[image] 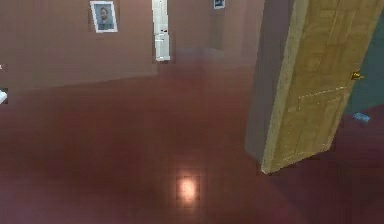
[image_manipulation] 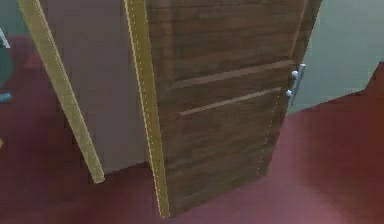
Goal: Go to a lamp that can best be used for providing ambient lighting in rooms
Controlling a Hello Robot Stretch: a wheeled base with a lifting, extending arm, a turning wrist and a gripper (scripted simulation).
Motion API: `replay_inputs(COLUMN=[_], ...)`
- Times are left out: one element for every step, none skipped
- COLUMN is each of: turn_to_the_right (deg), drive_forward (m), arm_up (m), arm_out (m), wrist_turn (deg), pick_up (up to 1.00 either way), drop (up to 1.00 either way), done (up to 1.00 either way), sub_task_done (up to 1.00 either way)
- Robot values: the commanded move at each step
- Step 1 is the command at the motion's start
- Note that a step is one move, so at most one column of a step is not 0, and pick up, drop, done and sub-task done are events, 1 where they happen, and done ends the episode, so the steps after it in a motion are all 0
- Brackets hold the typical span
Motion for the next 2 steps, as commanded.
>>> replay_inputs(turn_to_the_right=[0.0, 0.0], drive_forward=[1.0, 0.55], arm_up=[0.0, 0.0], arm_out=[0.0, 0.0], wrist_turn=[0.0, 0.0], pick_up=[0.0, 0.0], drop=[0.0, 0.0], done=[0.0, 0.0], sub_task_done=[0.0, 0.0])
